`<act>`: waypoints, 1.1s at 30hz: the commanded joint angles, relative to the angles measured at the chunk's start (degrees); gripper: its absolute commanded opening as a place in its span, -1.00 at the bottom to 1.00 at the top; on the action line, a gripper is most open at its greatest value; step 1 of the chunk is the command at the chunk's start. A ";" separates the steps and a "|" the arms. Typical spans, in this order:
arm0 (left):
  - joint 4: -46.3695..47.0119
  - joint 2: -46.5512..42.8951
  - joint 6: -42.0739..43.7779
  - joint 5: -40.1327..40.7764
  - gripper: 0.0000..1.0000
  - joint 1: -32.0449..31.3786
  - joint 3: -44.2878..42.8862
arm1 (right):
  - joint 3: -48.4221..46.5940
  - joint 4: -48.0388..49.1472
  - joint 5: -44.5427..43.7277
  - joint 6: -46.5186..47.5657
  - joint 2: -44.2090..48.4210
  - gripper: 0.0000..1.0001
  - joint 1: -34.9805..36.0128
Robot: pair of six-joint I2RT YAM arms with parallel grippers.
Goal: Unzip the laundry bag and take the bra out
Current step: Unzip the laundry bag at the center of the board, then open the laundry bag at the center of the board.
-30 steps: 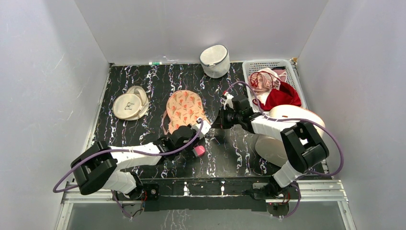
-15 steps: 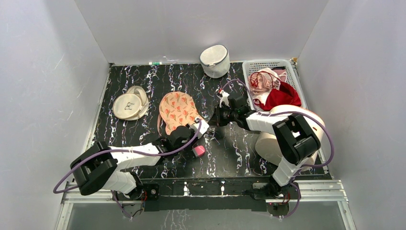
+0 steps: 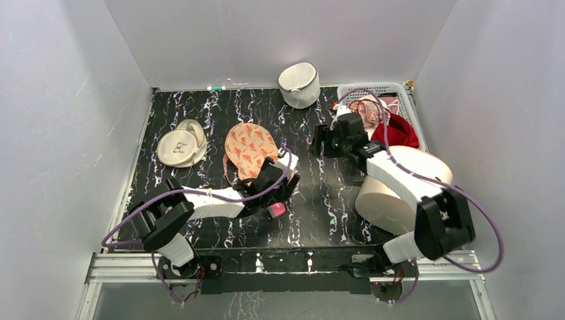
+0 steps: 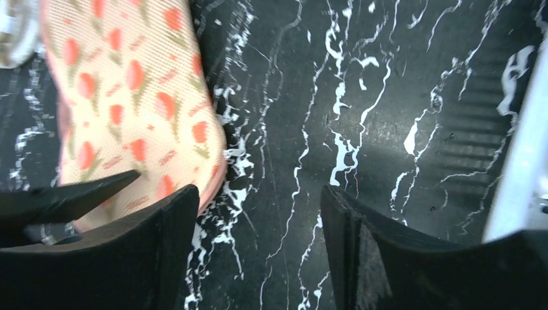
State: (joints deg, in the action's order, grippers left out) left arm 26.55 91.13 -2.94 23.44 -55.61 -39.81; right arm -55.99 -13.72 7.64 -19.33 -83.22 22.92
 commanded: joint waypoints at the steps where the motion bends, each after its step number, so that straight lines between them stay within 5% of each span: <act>1: 0.35 -6.03 -3.19 -0.08 0.60 0.24 -1.67 | 0.58 -2.86 -0.33 0.84 9.10 0.41 0.11; 6: -6.97 -16.51 -2.51 -1.81 0.80 2.66 -3.92 | 1.84 -4.26 4.52 1.19 12.54 0.51 0.32; 12: -15.77 -25.27 -8.91 -10.93 0.97 19.50 -11.77 | -0.29 -7.94 5.11 3.65 10.92 0.54 2.76; 21: -15.88 -18.41 -14.90 -18.12 0.97 42.97 -22.16 | -6.20 -9.79 -3.60 3.36 3.57 0.59 16.25; 33: -13.19 -23.37 -6.92 -11.97 0.97 47.81 -13.82 | -25.17 -18.24 -25.41 10.29 -15.49 0.62 35.55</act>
State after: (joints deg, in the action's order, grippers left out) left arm 11.14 70.48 -12.56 9.19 -8.03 -53.69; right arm -73.43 -29.45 -7.51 -13.39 -93.73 54.52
